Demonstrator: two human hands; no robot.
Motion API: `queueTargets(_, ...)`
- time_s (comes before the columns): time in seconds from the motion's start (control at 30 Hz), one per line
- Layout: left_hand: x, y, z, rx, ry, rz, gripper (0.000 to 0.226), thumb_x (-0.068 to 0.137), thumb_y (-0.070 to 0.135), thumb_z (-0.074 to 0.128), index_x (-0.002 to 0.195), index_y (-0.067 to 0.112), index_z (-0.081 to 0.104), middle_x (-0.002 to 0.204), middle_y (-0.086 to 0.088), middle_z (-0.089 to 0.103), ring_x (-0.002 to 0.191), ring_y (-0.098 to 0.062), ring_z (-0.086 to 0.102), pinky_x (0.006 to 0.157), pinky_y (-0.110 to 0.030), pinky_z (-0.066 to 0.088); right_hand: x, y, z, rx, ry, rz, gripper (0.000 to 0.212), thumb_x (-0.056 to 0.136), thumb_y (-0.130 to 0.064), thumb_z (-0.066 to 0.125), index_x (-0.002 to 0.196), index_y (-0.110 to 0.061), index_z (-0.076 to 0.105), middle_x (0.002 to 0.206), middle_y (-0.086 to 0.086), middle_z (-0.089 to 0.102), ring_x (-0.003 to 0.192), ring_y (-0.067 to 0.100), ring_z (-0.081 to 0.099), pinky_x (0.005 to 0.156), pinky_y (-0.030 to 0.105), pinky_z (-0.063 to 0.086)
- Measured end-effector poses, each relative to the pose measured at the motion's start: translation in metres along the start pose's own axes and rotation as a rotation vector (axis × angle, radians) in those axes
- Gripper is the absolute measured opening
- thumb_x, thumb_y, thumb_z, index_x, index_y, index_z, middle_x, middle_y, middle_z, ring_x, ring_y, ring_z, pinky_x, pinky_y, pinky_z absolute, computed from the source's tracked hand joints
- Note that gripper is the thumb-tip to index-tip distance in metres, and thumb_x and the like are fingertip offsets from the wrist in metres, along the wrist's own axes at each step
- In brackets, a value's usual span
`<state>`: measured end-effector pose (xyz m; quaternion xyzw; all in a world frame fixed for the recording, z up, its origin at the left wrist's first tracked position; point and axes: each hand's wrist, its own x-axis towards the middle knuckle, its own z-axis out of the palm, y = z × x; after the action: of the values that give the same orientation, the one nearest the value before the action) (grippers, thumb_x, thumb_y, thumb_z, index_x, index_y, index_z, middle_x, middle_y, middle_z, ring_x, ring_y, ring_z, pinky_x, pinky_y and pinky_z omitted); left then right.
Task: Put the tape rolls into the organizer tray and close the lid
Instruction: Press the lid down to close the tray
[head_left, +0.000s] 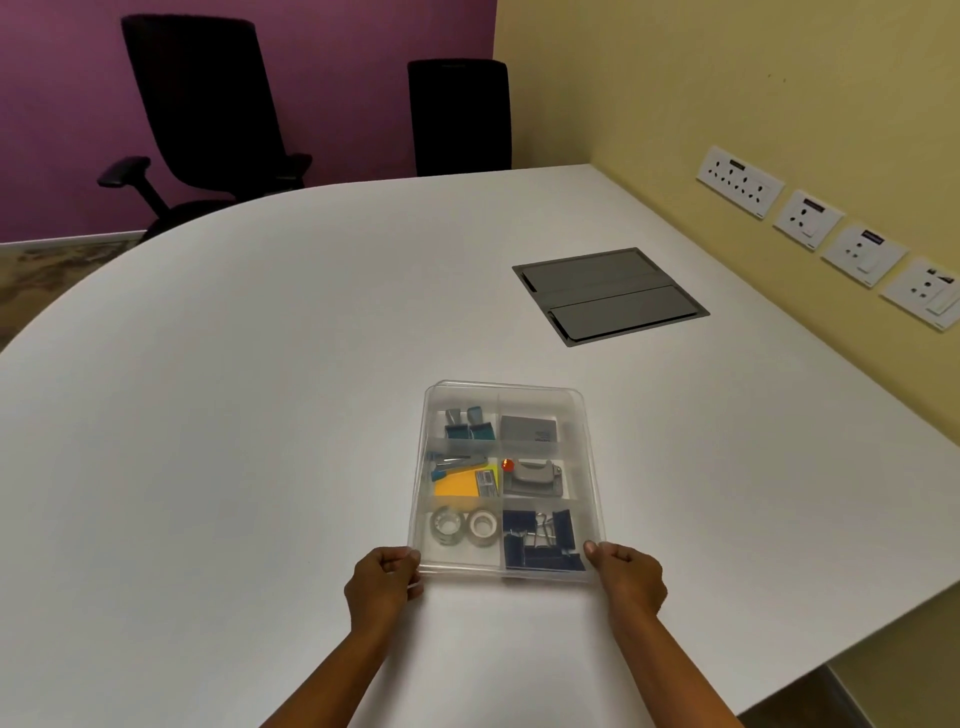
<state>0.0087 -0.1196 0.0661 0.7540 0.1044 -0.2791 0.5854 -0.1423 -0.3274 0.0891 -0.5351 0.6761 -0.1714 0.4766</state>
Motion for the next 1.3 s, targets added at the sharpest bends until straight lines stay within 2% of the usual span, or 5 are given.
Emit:
queueTargets(0.33, 0.000, 0.002, -0.005, 0.007, -0.022, -0.022, 0.006, 0.083, 0.005, 0.065, 0.085, 0.010, 0.067, 0.084, -0.014, 0.071, 0.070, -0.025, 0.068, 0.084, -0.043, 0.057, 0.004, -0.023, 0.003, -0.334, -0.041, -0.188, 0.032, 0.081, -0.018, 0.075, 0.102, 0.000, 0.060, 0.101, 0.018, 0.066, 0.095, 0.036, 0.063, 0.076, 0.033, 0.048)
queueTargets(0.47, -0.001, 0.001, -0.005, 0.004, -0.025, -0.037, 0.007, 0.083, 0.004, 0.066, 0.087, 0.009, 0.067, 0.085, -0.014, 0.071, 0.071, -0.026, 0.068, 0.085, -0.043, 0.057, 0.008, -0.022, -0.001, -0.470, -0.143, -0.043, 0.029, 0.089, -0.028, 0.065, 0.079, -0.001, 0.061, 0.082, 0.016, 0.066, 0.075, 0.028, 0.062, 0.075, 0.032, 0.051)
queueTargets(0.73, 0.004, 0.001, -0.003, -0.025, -0.043, -0.082, 0.015, 0.084, 0.005, 0.065, 0.098, 0.001, 0.065, 0.086, -0.014, 0.068, 0.070, -0.026, 0.066, 0.088, -0.046, 0.055, 0.024, -0.016, -0.014, -0.025, -0.344, 0.271, 0.019, 0.084, -0.003, 0.069, 0.092, 0.010, 0.060, 0.067, 0.017, 0.057, 0.056, 0.025, 0.054, 0.059, 0.034, 0.051)
queueTargets(1.13, 0.028, 0.011, 0.000, 0.226, -0.173, -0.178, 0.038, 0.091, 0.015, 0.054, 0.055, 0.009, 0.044, 0.056, -0.007, 0.042, 0.049, -0.020, 0.043, 0.057, -0.030, 0.046, 0.030, -0.018, -0.004, -0.197, -0.362, 0.277, 0.029, 0.092, -0.008, 0.060, 0.066, 0.003, 0.051, 0.065, 0.015, 0.051, 0.053, 0.022, 0.047, 0.052, 0.030, 0.042)
queueTargets(1.3, 0.031, 0.011, 0.006, 0.358, -0.131, -0.162, 0.035, 0.088, 0.015, 0.052, 0.054, 0.011, 0.043, 0.053, -0.008, 0.043, 0.050, -0.023, 0.038, 0.066, -0.033, 0.037, 0.032, -0.019, -0.005, -0.220, -0.388, 0.284, 0.030, 0.093, -0.008, 0.059, 0.066, 0.002, 0.050, 0.064, 0.014, 0.049, 0.053, 0.021, 0.046, 0.052, 0.029, 0.041)
